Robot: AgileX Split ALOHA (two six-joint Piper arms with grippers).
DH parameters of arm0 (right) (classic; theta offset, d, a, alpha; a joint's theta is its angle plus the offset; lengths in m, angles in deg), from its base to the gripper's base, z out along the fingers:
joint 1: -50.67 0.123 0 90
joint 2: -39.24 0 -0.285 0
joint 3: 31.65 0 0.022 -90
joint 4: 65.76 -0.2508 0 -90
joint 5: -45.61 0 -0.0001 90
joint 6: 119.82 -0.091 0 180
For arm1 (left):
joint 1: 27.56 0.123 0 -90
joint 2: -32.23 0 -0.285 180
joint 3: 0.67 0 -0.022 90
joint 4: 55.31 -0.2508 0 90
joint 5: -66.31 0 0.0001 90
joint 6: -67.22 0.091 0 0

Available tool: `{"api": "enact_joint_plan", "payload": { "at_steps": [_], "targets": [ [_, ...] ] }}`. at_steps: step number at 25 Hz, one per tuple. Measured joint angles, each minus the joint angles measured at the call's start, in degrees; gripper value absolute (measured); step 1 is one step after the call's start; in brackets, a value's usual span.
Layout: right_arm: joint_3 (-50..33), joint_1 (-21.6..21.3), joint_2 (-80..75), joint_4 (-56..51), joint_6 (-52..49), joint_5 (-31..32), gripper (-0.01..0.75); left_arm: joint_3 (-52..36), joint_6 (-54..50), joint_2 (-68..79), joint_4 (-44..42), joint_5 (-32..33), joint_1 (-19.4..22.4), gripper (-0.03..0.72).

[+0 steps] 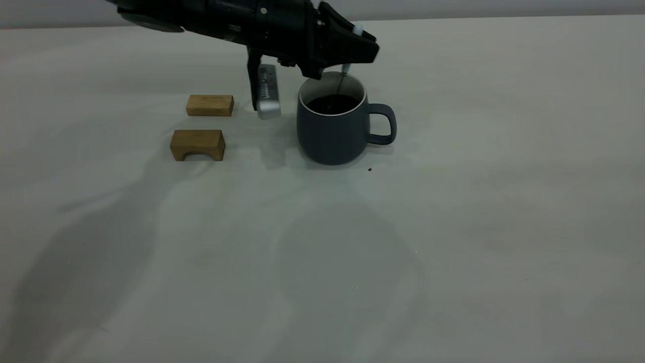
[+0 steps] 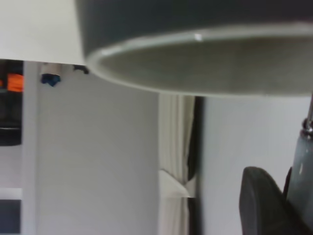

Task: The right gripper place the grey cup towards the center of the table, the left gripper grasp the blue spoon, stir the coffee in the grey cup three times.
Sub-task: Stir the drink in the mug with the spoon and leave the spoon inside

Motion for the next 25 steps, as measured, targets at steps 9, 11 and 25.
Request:
{"api": "enact_joint_plan", "payload": {
  "at_steps": [9, 11, 25],
  "targets": [
    [0.0, 0.0, 0.0, 0.0, 0.0, 0.0, 0.523, 0.0, 0.6, 0.0, -4.6, 1.0, -0.3, 0.135],
    [0.0, 0.0, 0.0, 0.0, 0.0, 0.0, 0.523, 0.0, 0.6, 0.0, -4.6, 0.0, -0.3, 0.135],
    [0.0, 0.0, 0.0, 0.0, 0.0, 0.0, 0.523, 0.0, 0.7, 0.0, -6.3, 1.4, -0.3, 0.133]
  ]
}}
